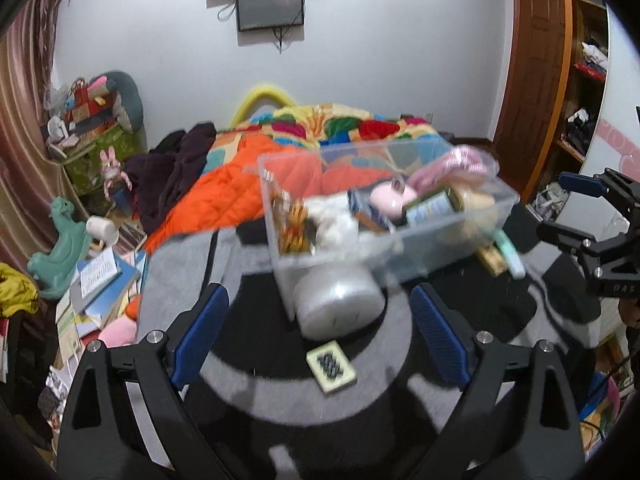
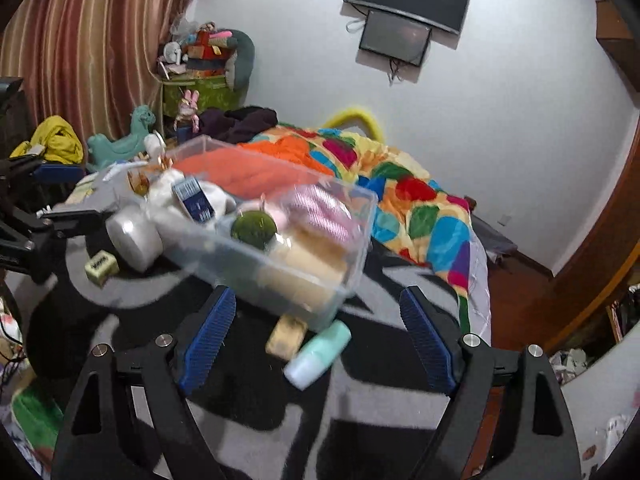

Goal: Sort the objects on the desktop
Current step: 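Lower both items into the clear box and open both tools, then grasp the green-dotted tile with left tool while right tool grasps the mint-green tube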

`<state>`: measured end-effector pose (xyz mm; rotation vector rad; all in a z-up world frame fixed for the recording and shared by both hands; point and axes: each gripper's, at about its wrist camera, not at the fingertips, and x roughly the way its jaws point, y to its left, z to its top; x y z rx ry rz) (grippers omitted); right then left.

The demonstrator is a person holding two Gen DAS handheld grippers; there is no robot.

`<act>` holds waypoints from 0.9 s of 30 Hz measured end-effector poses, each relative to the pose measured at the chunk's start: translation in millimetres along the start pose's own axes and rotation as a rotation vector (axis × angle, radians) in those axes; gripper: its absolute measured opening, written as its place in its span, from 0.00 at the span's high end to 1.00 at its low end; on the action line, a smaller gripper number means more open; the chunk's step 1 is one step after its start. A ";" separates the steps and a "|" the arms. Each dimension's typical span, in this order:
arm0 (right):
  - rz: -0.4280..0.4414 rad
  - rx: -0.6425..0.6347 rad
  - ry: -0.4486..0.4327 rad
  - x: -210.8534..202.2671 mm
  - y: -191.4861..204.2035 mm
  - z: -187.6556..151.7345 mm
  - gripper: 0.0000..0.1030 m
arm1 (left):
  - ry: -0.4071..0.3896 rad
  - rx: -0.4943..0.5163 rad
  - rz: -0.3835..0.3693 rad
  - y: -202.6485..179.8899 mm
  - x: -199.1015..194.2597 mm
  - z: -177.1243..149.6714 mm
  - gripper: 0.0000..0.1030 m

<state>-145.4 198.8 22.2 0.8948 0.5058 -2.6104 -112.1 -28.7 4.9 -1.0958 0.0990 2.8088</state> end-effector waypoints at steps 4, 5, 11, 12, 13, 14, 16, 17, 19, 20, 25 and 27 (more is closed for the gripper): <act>-0.012 -0.006 0.068 10.8 -2.5 -18.9 0.20 | 0.055 0.003 -0.004 1.2 8.5 -17.8 0.09; -0.016 -0.007 0.087 14.8 -4.0 -23.2 0.20 | 0.072 0.006 -0.001 1.0 12.2 -22.9 0.09; -0.004 0.058 0.162 32.0 -18.3 -41.6 0.20 | 0.133 -0.022 -0.016 2.7 26.5 -42.0 0.09; 0.004 0.077 0.170 35.0 -21.2 -43.8 0.20 | 0.136 -0.028 -0.016 3.8 28.4 -45.0 0.09; 0.010 0.096 0.176 37.8 -23.8 -45.8 0.20 | 0.131 -0.033 -0.006 4.3 29.8 -47.5 0.09; 0.009 0.113 0.178 40.0 -25.8 -47.2 0.20 | 0.123 -0.029 0.005 4.0 30.4 -48.7 0.09; 0.001 0.151 0.173 44.6 -31.7 -48.8 0.20 | 0.102 -0.011 0.030 1.4 31.2 -50.3 0.10; -0.002 0.165 0.164 45.6 -33.6 -48.6 0.21 | 0.092 -0.003 0.039 -0.1 30.7 -50.7 0.15; -0.001 0.212 0.128 45.5 -40.5 -47.2 0.22 | 0.079 0.022 0.044 -5.5 30.3 -51.7 0.26; 0.000 0.232 0.121 46.5 -42.7 -46.1 0.22 | 0.078 0.031 0.041 -7.3 30.6 -51.2 0.30; 0.067 0.316 0.164 64.9 -44.0 -43.2 0.27 | 0.074 0.046 0.020 -14.5 35.6 -50.5 0.51; 0.088 0.321 0.181 71.2 -40.8 -44.6 0.32 | 0.085 0.037 -0.004 -14.8 39.0 -51.1 0.54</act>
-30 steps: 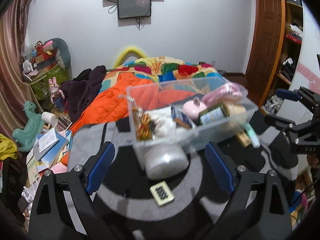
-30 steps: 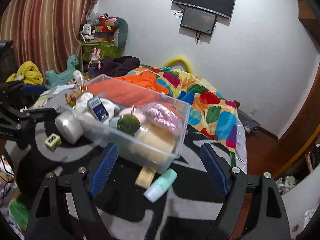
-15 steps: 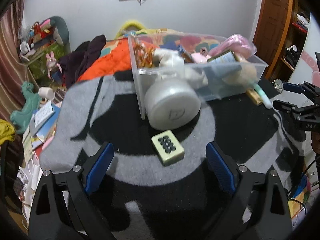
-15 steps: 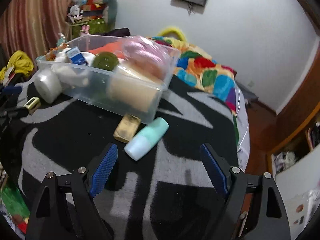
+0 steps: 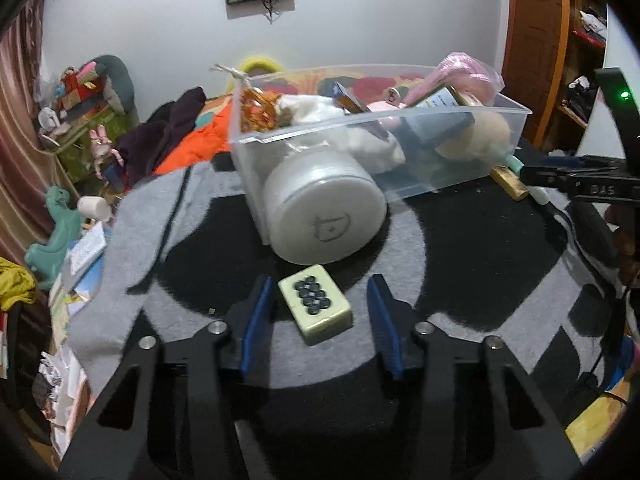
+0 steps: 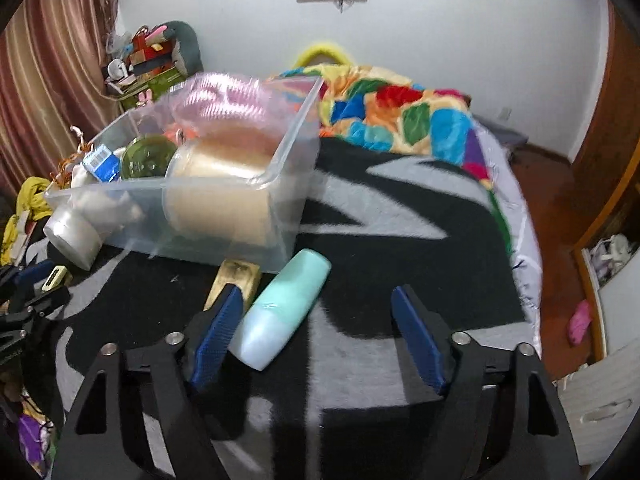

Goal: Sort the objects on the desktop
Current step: 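Grasp the green-dotted tile with left tool while right tool grasps the mint-green tube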

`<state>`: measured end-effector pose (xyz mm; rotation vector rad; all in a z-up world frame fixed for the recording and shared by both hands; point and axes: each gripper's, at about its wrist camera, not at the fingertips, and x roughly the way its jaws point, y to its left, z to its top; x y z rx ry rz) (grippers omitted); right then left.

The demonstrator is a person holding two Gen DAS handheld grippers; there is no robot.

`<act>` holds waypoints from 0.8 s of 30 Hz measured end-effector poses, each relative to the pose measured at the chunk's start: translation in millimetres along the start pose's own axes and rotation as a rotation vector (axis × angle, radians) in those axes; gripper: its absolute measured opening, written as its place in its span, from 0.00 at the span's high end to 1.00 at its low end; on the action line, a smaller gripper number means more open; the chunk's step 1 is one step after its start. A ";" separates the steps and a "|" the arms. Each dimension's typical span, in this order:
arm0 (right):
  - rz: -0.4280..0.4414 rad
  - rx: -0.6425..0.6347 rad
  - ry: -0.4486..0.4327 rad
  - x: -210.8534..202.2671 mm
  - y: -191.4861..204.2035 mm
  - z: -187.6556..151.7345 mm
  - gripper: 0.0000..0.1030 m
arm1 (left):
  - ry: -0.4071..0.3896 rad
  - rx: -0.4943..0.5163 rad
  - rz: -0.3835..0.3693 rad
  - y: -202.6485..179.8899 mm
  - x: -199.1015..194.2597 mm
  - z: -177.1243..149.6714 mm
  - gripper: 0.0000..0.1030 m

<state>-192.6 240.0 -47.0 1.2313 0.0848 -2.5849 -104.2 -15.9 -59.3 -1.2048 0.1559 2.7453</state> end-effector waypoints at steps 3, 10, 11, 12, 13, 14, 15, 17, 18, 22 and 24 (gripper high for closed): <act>0.016 0.006 -0.004 1.4 2.4 -0.5 0.32 | 0.004 -0.026 -0.016 2.2 3.2 -0.3 0.57; 0.034 0.008 -0.003 4.1 5.7 0.0 0.38 | -0.001 -0.108 -0.041 11.1 4.1 -0.1 0.71; 0.041 0.007 -0.002 3.5 6.7 0.1 0.41 | -0.002 -0.114 -0.043 11.4 3.8 -0.4 0.77; 0.048 0.007 0.001 3.5 7.0 1.2 0.44 | -0.001 -0.116 -0.046 11.7 3.1 -0.5 0.77; 0.054 0.009 0.005 3.0 7.2 1.4 0.48 | -0.004 -0.123 -0.045 12.5 1.8 -0.8 0.77; 0.059 0.013 0.008 2.9 6.7 1.6 0.49 | -0.004 -0.122 -0.048 12.5 1.1 -1.0 0.77; 0.064 0.018 0.011 2.1 6.3 1.5 0.53 | -0.006 -0.121 -0.046 12.4 -0.4 -1.7 0.77; 0.061 0.021 0.013 1.3 4.8 1.4 0.56 | -0.013 -0.113 -0.038 12.1 -4.4 -3.6 0.77; 0.052 0.020 0.013 0.8 3.6 0.7 0.57 | -0.017 -0.110 -0.034 11.6 -6.1 -4.3 0.77; 0.031 0.026 0.018 0.8 -2.1 -0.9 0.62 | -0.030 -0.103 -0.038 12.0 -13.3 -6.4 0.77; 0.024 0.022 0.038 5.3 -3.2 -1.9 0.66 | -0.029 -0.101 -0.040 11.5 -13.4 -6.5 0.77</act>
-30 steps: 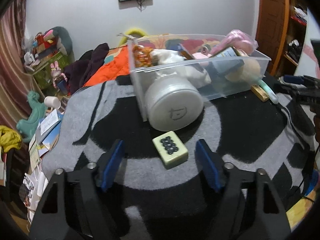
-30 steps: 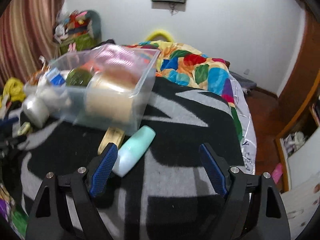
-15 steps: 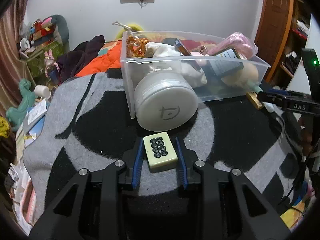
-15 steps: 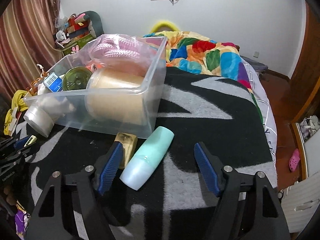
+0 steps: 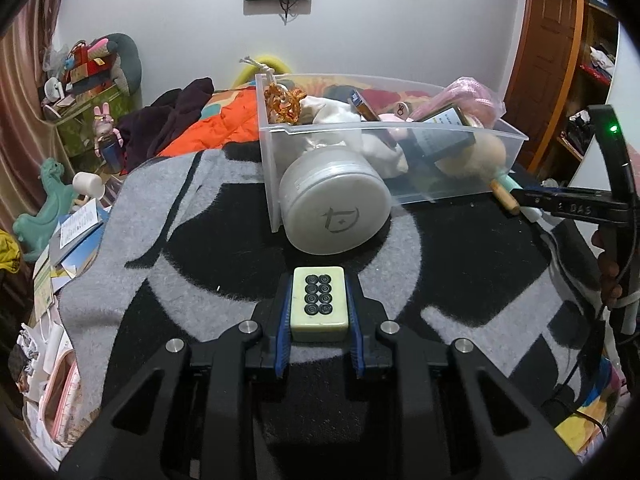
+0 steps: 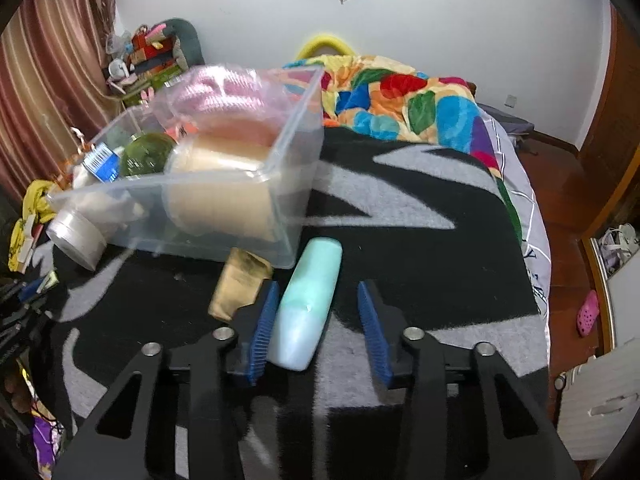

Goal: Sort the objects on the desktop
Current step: 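Grasp the green-dotted tile with left tool while right tool grasps the mint-green tube, then carry the tile and mint tube over the clear box and release them inside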

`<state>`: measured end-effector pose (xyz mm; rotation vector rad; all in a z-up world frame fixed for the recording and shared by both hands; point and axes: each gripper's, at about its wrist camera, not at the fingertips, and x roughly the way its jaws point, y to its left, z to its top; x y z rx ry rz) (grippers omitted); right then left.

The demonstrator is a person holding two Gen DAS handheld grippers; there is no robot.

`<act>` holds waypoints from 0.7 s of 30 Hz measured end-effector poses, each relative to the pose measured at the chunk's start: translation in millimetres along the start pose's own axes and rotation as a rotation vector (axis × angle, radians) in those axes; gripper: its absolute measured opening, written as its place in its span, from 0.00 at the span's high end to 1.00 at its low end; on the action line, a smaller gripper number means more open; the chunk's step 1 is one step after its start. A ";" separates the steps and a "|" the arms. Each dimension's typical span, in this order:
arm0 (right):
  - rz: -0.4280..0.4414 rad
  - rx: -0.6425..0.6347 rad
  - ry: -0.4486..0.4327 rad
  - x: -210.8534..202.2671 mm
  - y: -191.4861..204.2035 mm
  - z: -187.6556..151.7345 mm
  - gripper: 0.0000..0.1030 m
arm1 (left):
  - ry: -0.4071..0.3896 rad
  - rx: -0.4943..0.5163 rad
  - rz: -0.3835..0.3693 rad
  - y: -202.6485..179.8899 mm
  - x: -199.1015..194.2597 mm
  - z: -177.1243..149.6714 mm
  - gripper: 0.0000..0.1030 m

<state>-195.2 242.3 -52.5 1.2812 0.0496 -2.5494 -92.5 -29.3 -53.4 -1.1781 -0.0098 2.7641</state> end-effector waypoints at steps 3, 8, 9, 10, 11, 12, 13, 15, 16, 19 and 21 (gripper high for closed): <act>-0.018 -0.015 -0.004 2.9 2.4 -1.5 0.67 | 0.013 -0.002 0.002 -0.2 5.6 -1.0 0.77; -0.033 -0.048 -0.026 2.3 9.5 -1.0 0.77 | 0.000 -0.014 0.008 -1.5 8.8 -1.8 0.77; -0.029 -0.047 -0.030 0.9 9.1 -1.5 0.77 | -0.004 -0.008 0.003 -2.5 7.0 -2.5 0.77; -0.016 -0.038 -0.035 -1.6 7.0 -2.5 0.78 | -0.011 -0.001 0.003 -3.7 5.3 -3.1 0.77; -0.003 -0.029 -0.036 -3.3 5.3 -3.4 0.78 | -0.020 0.011 0.011 -5.4 2.4 -4.0 0.77; 0.017 -0.015 -0.035 -5.4 2.3 -4.9 0.78 | -0.026 0.020 0.017 -6.6 0.7 -4.6 0.77; 0.023 -0.006 -0.037 -8.2 -0.2 -6.4 0.78 | -0.034 0.027 0.026 -7.5 -1.6 -4.7 0.77; 0.017 0.002 -0.053 -14.5 -3.0 -9.1 0.78 | -0.047 0.031 0.026 -7.5 -7.2 -3.2 0.77; 0.018 0.007 -0.062 -18.4 -4.5 -10.4 0.78 | -0.052 0.027 0.022 -6.8 -9.3 -1.8 0.77; 0.026 0.022 -0.094 -33.7 -8.1 -12.4 0.78 | -0.075 0.009 0.007 -3.0 -17.8 6.6 0.77; 0.031 0.022 -0.118 -43.2 -8.1 -11.5 0.78 | -0.091 0.000 0.001 -1.1 -22.3 11.9 0.77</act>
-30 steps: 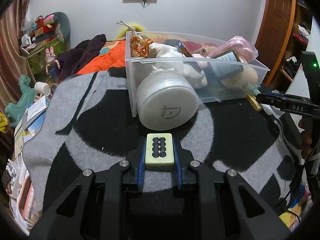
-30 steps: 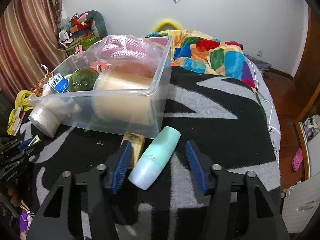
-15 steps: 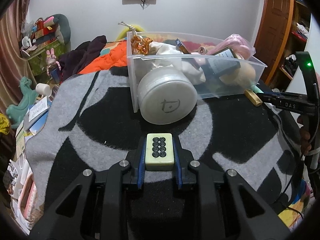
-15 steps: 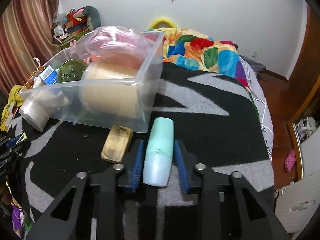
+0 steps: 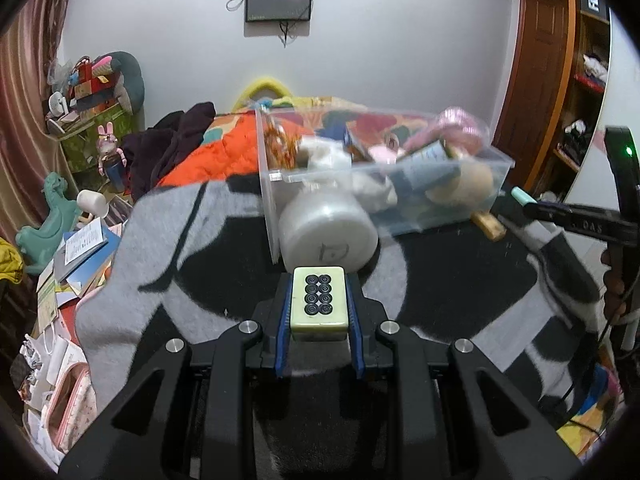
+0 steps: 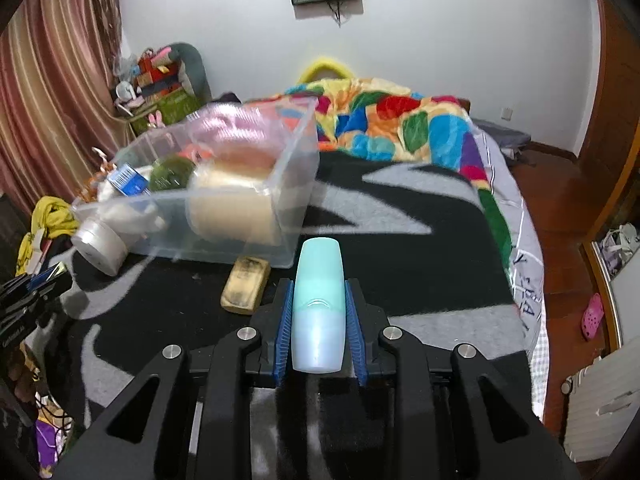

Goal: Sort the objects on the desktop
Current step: 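Carry the tile and mint tube over the clear box and release them inside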

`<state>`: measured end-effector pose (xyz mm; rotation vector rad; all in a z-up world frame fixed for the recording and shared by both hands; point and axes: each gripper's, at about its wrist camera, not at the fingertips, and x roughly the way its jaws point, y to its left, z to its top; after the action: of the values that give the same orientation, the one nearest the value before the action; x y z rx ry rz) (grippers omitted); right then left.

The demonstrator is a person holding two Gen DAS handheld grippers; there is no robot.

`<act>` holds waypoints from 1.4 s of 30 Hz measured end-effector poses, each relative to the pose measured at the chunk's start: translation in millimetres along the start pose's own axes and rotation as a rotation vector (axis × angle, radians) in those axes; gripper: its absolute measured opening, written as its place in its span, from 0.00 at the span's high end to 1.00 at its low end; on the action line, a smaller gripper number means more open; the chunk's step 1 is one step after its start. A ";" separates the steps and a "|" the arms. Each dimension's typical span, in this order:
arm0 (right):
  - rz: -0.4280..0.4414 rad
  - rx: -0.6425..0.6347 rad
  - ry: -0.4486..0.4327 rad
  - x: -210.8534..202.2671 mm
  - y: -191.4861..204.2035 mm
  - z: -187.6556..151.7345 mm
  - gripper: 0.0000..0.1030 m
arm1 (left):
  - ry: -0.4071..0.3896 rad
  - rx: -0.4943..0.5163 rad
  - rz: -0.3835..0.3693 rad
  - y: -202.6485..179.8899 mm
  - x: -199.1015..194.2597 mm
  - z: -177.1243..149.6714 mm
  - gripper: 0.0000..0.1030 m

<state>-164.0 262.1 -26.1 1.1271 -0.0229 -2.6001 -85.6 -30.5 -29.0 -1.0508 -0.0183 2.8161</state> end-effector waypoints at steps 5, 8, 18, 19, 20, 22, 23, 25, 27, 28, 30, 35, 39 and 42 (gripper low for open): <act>0.033 -0.012 -0.065 -23.7 8.2 10.0 0.78 | -0.049 -0.015 -0.012 1.6 -10.2 18.4 0.77; 0.063 -0.021 -0.090 -30.0 16.8 16.9 0.78 | -0.072 -0.010 -0.010 -1.1 -12.4 28.9 0.77; 0.182 -0.040 -0.113 -8.0 60.7 48.1 0.78 | -0.091 -0.024 -0.093 -3.9 -5.0 61.8 0.77; 0.194 -0.039 -0.109 -3.6 64.9 51.0 0.78 | -0.098 -0.022 -0.090 -4.3 -4.9 64.0 0.77; 0.200 -0.041 -0.107 0.1 68.4 53.4 0.78 | -0.104 -0.019 -0.090 -4.8 -4.2 66.5 0.77; 0.204 -0.049 -0.100 9.1 76.2 59.4 0.78 | -0.108 -0.020 -0.096 -5.5 -0.5 71.3 0.77; 0.209 -0.050 -0.095 13.5 79.1 61.4 0.78 | -0.108 -0.020 -0.094 -5.6 3.1 74.2 0.77; 0.216 -0.047 -0.085 24.0 86.0 67.2 0.78 | -0.106 -0.019 -0.087 -6.8 10.4 78.9 0.77; 0.220 -0.046 -0.078 30.4 90.9 70.9 0.78 | -0.108 -0.018 -0.056 -6.7 18.2 82.6 0.77; 0.217 -0.050 -0.076 33.5 93.6 72.2 0.78 | -0.109 -0.016 -0.051 -6.4 21.8 84.0 0.77; 0.204 -0.054 -0.077 37.7 98.1 73.3 0.78 | -0.108 -0.028 -0.050 -4.1 28.8 85.9 0.77; 0.167 -0.104 -0.080 42.8 108.9 72.5 0.78 | -0.092 -0.055 -0.049 4.6 46.4 84.6 0.77; 0.126 -0.132 -0.090 47.4 114.4 72.2 0.77 | -0.064 -0.081 -0.072 10.7 57.3 81.0 0.77; 0.082 -0.155 -0.096 50.9 118.9 71.7 0.77 | -0.058 -0.087 -0.081 12.2 60.8 79.0 0.77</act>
<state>-215.8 126.7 3.3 0.9280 0.1065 -2.5318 -184.2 -31.8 -9.6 -0.9625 -0.1867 2.7939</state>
